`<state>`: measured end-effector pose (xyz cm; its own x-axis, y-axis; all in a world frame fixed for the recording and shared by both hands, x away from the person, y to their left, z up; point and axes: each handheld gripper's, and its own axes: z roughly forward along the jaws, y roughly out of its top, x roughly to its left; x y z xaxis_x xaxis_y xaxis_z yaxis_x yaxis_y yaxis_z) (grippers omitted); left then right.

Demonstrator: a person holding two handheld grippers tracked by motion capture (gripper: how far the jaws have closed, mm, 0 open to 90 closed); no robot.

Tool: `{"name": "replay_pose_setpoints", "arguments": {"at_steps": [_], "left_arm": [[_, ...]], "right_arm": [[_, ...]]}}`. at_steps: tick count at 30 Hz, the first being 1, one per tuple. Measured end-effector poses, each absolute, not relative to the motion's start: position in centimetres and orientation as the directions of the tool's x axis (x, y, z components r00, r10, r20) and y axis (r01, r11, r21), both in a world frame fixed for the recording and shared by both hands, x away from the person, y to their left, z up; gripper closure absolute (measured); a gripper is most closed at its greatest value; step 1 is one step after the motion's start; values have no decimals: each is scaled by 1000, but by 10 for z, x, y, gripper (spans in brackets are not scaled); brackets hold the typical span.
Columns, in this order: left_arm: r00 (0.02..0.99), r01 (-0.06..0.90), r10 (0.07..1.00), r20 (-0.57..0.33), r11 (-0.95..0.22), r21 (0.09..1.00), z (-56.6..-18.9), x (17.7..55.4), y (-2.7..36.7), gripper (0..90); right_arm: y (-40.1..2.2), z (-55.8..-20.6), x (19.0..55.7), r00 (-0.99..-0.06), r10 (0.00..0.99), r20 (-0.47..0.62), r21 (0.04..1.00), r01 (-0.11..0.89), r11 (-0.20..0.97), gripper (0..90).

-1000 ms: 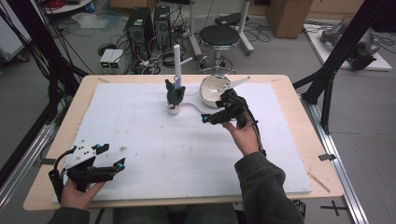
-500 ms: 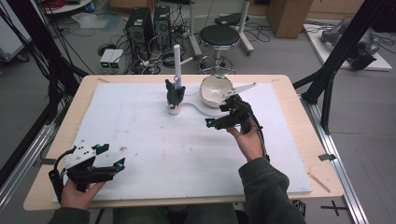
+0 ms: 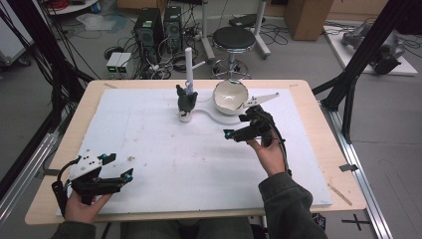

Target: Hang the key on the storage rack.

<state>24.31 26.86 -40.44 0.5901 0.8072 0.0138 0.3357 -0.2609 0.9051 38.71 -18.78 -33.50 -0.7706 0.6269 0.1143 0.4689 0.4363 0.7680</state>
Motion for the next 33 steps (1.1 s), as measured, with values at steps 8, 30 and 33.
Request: {"name": "replay_pose_setpoints", "arguments": {"at_steps": [8,30,33], "left_arm": [[592,334,806,16,-263,905,-404,243,268,210],[588,338,809,12,-259,905,-405,243,268,210],[588,340,809,10,-258,904,-405,242,267,210]], "right_arm": [[-198,-340,379,-765,632,121,775,471,421,120],[-228,-359,363,-734,666,133,776,495,391,117],[-231,-362,361,-728,672,134,772,502,390,117]]}}
